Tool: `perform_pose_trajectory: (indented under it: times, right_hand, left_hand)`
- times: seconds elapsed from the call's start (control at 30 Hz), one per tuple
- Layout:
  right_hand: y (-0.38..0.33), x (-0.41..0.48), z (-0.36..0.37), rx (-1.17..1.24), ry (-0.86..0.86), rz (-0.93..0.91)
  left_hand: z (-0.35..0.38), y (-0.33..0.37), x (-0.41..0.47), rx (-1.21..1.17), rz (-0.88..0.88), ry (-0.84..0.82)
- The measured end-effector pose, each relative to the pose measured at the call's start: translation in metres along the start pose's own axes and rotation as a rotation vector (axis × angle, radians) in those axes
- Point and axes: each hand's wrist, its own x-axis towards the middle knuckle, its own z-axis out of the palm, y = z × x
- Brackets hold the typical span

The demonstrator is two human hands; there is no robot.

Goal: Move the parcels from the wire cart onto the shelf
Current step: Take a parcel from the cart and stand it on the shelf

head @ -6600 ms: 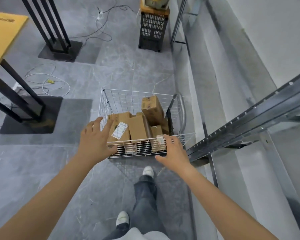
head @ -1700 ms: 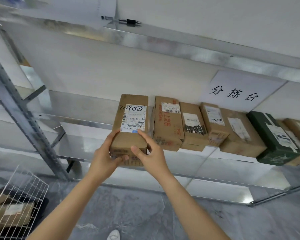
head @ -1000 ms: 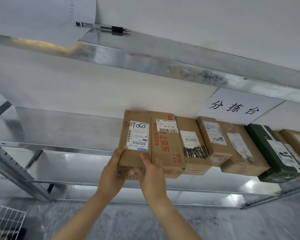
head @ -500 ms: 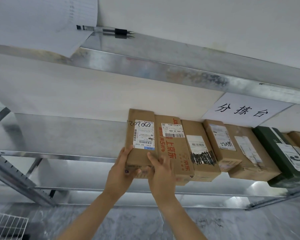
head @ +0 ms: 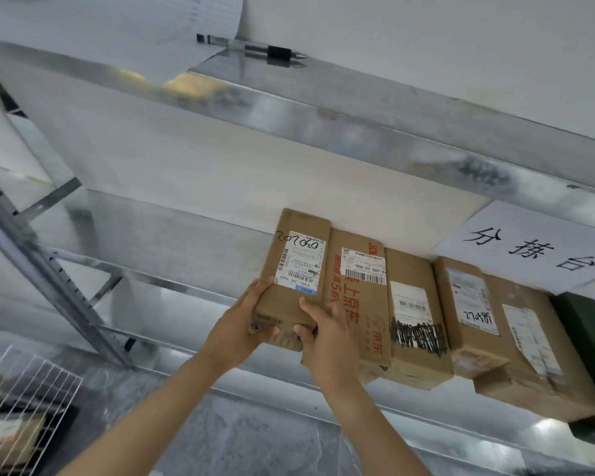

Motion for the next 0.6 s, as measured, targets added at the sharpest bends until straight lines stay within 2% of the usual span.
perform_pose_trajectory:
  times: [0.13, 0.27, 0.37, 0.5, 0.6]
  right_hand:
    - [0.012, 0.006, -0.012, 0.034, -0.099, -0.093]
    - [0.019, 0.010, -0.024, 0.134, -0.207, -0.152]
    - [0.017, 0.005, -0.026, 0.195, -0.148, -0.210]
    - [0.001, -0.014, -0.009, 0.162, 0.036, -0.536]
    - [-0.020, -0.035, 0.015, 0.136, -0.037, -0.708]
  left_hand:
    - [0.001, 0.005, -0.006, 0.075, -0.053, 0.045]
    - [0.000, 0.009, -0.025, 0.231, -0.110, 0.199]
    - [-0.010, 0.003, -0.053, 0.374, -0.223, 0.298]
    - [-0.029, -0.008, -0.103, 0.610, -0.416, 0.442]
    - [-0.044, -0.014, -0.147, 0.725, -0.555, 0.530]
